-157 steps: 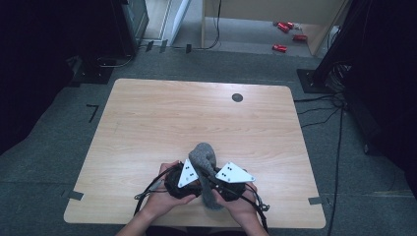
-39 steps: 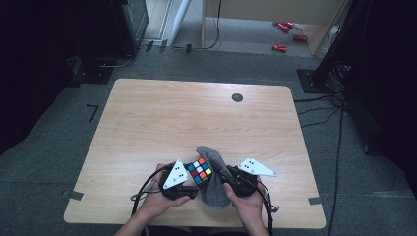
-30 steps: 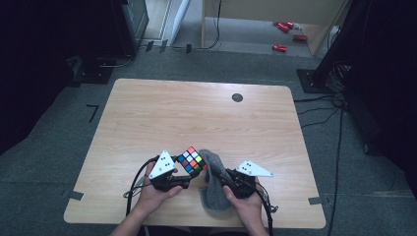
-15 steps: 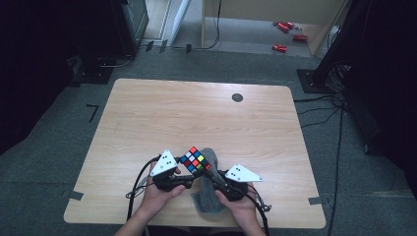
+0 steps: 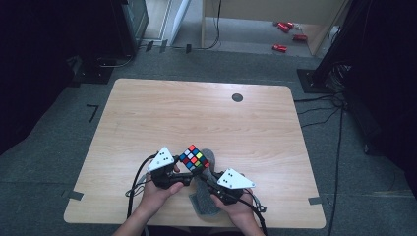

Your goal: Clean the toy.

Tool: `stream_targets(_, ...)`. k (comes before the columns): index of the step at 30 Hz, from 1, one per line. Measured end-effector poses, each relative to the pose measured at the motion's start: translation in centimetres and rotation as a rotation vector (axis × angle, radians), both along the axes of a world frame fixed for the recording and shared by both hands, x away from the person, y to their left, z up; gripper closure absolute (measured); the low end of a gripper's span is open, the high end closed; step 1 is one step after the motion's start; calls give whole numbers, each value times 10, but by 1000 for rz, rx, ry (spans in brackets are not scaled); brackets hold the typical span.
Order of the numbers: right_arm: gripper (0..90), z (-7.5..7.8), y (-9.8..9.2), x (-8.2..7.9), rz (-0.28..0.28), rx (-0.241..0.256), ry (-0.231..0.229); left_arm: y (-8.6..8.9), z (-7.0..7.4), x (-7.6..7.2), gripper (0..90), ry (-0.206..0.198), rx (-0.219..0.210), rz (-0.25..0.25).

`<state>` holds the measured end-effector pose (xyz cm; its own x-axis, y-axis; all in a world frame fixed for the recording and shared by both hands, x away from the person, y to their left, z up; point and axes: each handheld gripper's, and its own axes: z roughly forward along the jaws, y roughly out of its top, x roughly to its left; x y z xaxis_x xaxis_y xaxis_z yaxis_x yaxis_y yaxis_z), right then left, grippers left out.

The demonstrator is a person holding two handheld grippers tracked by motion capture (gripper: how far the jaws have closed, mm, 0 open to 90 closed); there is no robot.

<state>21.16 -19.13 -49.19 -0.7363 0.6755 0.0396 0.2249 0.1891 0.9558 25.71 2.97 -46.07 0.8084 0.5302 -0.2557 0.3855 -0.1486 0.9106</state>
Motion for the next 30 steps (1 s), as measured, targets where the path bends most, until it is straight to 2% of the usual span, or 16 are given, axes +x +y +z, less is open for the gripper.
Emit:
stream_targets(6,807,-4,17,-7,54,-54,-18,1,0,1,344,-1,1,0)
stream_targets(8,807,-2,13,-5,45,-49,-17,2,0,1,344,1,-1,5)
stream_targets(13,808,1,-4,3,-45,0,-5,0,0,1,344,5,3,-2)
stream_targets(20,806,-5,16,-6,27,-32,2,0,0,1,344,4,2,-3)
stream_targets(22,806,-3,12,-3,15,-22,2,1,0,1,344,3,1,0)
stream_targets(26,806,0,-4,3,-56,17,15,-1,-1,1,344,3,8,-6)
stream_targets(28,806,-1,-1,2,-49,9,15,-3,-2,0,344,5,8,-11)
stream_targets(30,804,-4,6,-1,-20,-5,22,-5,-2,0,344,8,9,-13)
